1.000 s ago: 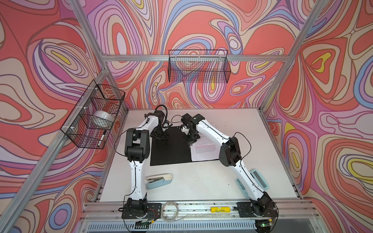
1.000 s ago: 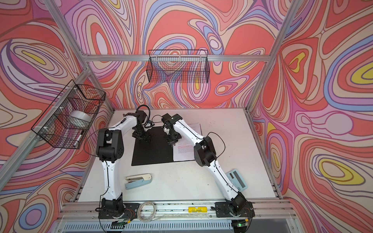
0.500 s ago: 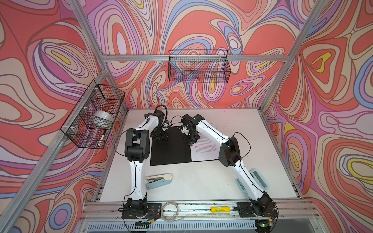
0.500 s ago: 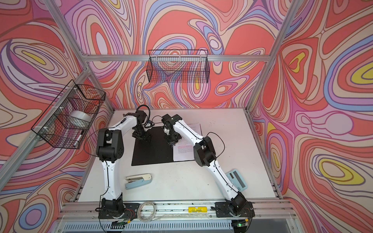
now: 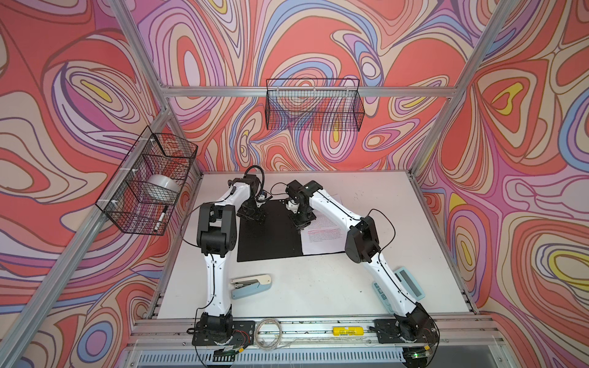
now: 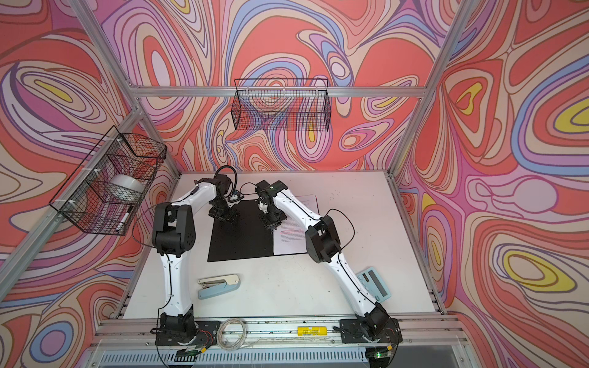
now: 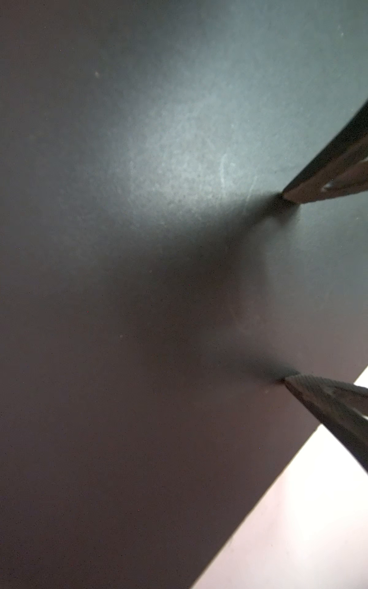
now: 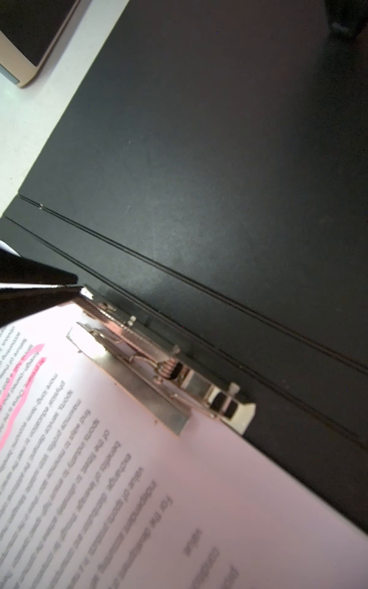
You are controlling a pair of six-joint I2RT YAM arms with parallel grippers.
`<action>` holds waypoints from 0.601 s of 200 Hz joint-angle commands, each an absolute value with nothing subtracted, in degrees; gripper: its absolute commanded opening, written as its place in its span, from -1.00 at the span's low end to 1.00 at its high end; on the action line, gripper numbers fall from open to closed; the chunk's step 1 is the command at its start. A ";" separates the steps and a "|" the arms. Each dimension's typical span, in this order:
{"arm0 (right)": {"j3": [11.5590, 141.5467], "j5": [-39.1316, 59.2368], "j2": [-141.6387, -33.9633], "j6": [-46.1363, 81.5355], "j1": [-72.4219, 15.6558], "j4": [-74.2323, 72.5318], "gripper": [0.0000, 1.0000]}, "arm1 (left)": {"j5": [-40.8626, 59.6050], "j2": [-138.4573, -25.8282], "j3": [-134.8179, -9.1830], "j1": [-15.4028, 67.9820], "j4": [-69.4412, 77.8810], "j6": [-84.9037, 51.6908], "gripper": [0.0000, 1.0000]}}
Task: Put the files into the folder
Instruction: 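Keep pressing the metal clip lever flat with the right gripper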
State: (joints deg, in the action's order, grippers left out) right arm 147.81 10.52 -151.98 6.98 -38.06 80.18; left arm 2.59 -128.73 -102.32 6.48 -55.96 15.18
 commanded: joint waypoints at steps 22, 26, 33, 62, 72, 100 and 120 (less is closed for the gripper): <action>145.28 5.61 -159.52 6.62 -37.97 83.65 -0.88 | -0.70 -135.00 -99.19 5.45 -54.85 15.02 0.69; 145.28 5.25 -159.58 6.59 -37.97 83.67 -0.88 | -0.66 -134.98 -99.17 5.43 -54.88 15.07 0.69; 145.25 4.81 -159.63 6.64 -37.97 83.76 -0.88 | -0.68 -135.00 -99.15 5.42 -54.93 15.01 0.69; 145.45 4.31 -159.95 6.61 -37.97 83.76 -0.88 | -0.67 -135.17 -99.33 5.43 -55.02 15.05 0.69; 145.80 4.07 -160.13 6.67 -37.93 83.84 -0.88 | -0.66 -135.17 -99.32 5.40 -55.02 15.07 0.69; 146.42 4.06 -159.63 6.83 -37.97 83.82 -0.88 | -0.88 -135.34 -99.39 5.37 -55.02 15.20 0.68; 146.43 4.29 -159.01 6.81 -37.97 83.85 -0.88 | -0.96 -135.44 -99.53 5.44 -55.02 15.20 0.68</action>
State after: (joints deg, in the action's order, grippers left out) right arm 149.05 9.61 -152.62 6.94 -38.33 80.84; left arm 2.59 -128.77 -102.35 6.48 -55.96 15.18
